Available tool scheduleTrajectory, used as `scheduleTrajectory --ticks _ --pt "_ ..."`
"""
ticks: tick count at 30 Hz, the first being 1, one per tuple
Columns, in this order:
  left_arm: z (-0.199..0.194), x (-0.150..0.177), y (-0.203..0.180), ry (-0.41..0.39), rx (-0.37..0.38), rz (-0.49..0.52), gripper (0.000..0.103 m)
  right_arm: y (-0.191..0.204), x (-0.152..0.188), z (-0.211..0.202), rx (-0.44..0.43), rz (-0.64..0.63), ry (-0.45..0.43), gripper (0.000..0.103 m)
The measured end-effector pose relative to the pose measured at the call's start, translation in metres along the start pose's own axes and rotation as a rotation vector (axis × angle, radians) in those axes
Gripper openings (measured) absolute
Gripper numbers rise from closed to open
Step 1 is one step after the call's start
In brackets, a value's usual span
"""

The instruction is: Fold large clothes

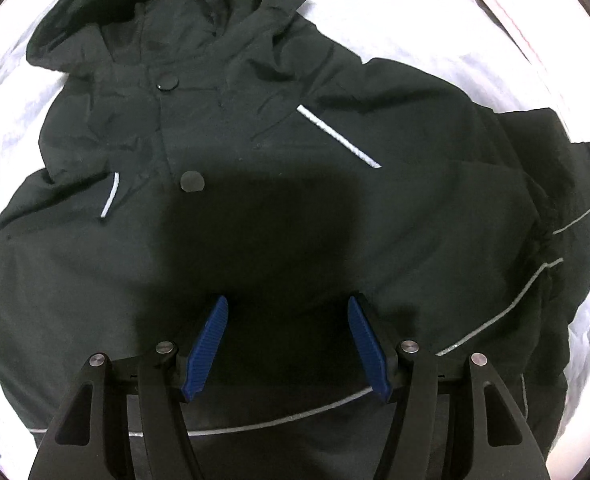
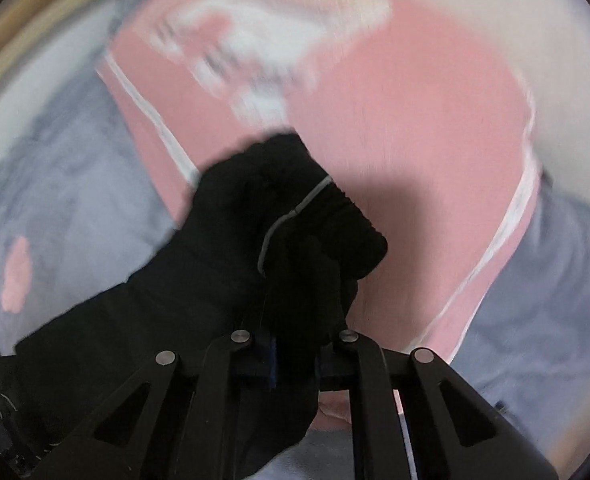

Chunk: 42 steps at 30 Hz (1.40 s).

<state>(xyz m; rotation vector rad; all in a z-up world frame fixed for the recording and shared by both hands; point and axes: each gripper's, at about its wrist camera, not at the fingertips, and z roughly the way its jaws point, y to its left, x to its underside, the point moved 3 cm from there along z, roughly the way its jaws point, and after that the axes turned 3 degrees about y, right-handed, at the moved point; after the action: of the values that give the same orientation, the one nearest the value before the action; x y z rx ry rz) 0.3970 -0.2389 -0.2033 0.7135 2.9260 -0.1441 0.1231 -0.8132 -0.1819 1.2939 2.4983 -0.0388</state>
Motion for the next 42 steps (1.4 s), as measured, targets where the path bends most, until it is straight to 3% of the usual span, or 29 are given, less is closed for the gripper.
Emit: scheduleTrajectory --ticks 2,4,9,12,16,24,31,35,37,39,41,42 --pt "-0.009 0.001 0.003 -0.009 0.03 -0.002 0.064 0.003 0.005 0.007 0.001 0.009 0.02 0.014" --pt "-0.023 0.005 0.013 -0.033 0.052 -0.013 0.064 0.017 0.01 -0.008 -0.071 -0.001 -0.001 0.014" --pt "-0.052 0.022 0.048 -0.089 0.041 -0.066 0.064 0.1 0.046 -0.075 -0.198 -0.195 -0.075 0.014" --pt "-0.069 0.041 0.08 -0.115 0.034 -0.137 0.064 0.159 0.085 -0.11 -0.262 -0.303 -0.093 0.014" --pt "-0.092 0.066 0.118 -0.151 0.029 -0.226 0.064 0.245 0.149 -0.15 -0.271 -0.483 -0.141 0.014" --pt "-0.118 0.118 0.182 -0.21 0.02 -0.375 0.064 0.426 0.272 -0.191 -0.409 -0.795 -0.162 0.014" --pt "-0.12 0.154 0.222 -0.218 0.005 -0.472 0.064 0.547 0.387 -0.172 -0.518 -1.015 -0.032 0.014" --pt "-0.115 0.169 0.243 -0.204 -0.007 -0.513 0.064 0.591 0.447 -0.114 -0.46 -1.082 0.101 0.015" --pt "-0.114 0.175 0.249 -0.199 -0.012 -0.521 0.064 0.596 0.46 -0.086 -0.427 -1.093 0.15 0.021" --pt "-0.111 0.177 0.256 -0.195 -0.001 -0.525 0.064 0.595 0.466 -0.075 -0.42 -1.096 0.139 0.022" --pt "-0.11 0.175 0.257 -0.2 0.014 -0.517 0.064 0.595 0.467 -0.078 -0.455 -1.105 0.162 0.032" --pt "-0.11 0.172 0.256 -0.206 0.033 -0.51 0.064 0.593 0.465 -0.082 -0.502 -1.11 0.216 0.046"
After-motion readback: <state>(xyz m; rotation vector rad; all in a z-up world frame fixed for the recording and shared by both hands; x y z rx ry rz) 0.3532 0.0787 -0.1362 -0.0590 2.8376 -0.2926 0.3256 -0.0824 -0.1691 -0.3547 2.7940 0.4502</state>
